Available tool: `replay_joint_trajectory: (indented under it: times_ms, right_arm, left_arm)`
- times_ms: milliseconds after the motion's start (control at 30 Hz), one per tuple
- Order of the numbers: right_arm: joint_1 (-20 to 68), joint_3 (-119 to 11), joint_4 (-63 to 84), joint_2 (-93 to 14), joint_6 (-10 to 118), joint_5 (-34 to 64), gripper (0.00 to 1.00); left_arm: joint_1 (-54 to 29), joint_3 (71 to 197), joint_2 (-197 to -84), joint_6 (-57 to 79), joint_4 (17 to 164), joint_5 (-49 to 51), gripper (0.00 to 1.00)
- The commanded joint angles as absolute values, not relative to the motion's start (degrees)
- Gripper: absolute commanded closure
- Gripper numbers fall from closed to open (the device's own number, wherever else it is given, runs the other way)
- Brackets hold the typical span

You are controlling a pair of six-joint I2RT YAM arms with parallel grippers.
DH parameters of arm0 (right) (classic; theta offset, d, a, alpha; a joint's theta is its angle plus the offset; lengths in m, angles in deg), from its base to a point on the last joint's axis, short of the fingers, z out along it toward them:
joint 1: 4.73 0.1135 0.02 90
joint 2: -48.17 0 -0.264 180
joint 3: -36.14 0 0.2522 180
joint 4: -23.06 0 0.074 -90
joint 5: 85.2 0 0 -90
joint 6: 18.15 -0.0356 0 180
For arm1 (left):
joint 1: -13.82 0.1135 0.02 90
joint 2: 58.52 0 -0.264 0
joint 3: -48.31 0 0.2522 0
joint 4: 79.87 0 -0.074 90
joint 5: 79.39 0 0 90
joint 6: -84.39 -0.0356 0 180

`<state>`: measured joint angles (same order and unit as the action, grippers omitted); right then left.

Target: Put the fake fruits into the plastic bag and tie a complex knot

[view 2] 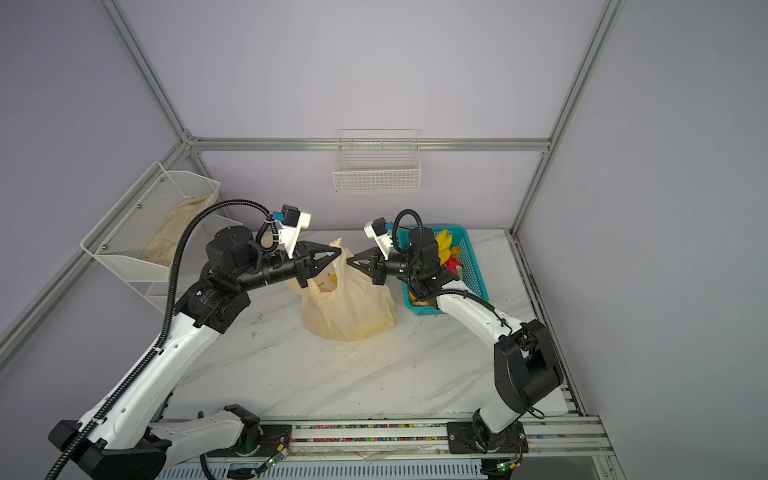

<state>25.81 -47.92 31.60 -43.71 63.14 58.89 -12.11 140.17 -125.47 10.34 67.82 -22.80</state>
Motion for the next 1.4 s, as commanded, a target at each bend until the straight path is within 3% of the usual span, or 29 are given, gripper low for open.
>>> replay_joint_trajectory:
  times_ms: [0,367,600,667,833,1100,1167,1233,1367]
  right_arm:
    - [25.2,-47.0,27.6,-44.2,64.8,55.7,0.88]
    - [24.6,-32.7,30.4,-27.3,72.0,44.4,0.55]
    - [25.6,-24.5,40.3,-18.6,71.7,44.2,0.1]
    - [27.0,-25.0,41.5,-19.0,72.2,43.3,0.03]
    - [31.7,-30.1,43.7,-24.5,75.1,39.2,0.03]
    - [32.2,-37.7,50.6,-35.2,71.4,37.5,0.05]
    - [32.2,-37.9,51.6,-37.5,71.2,39.7,0.19]
    - [32.0,-36.7,51.4,-39.4,71.4,40.0,0.44]
    - [31.5,-32.0,51.7,-39.7,72.7,41.1,0.76]
  left_arm:
    - [-13.4,139.8,-124.2,11.8,75.7,-22.2,1.0]
    - [-13.8,138.5,-125.5,16.4,77.6,-17.8,1.0]
    - [-13.9,137.4,-126.1,17.4,78.6,-18.9,1.0]
    - [-13.8,137.3,-126.4,17.5,79.0,-19.8,1.0]
    - [-13.9,137.2,-127.2,18.3,79.5,-21.4,1.0]
    - [-14.0,137.6,-127.1,18.3,79.6,-22.6,1.0]
    - [-14.0,137.7,-127.1,18.4,79.6,-22.7,1.0]
    - [-14.0,137.7,-126.9,18.6,79.6,-22.9,1.0]
    - [-14.1,136.9,-126.8,19.5,80.0,-23.0,1.0]
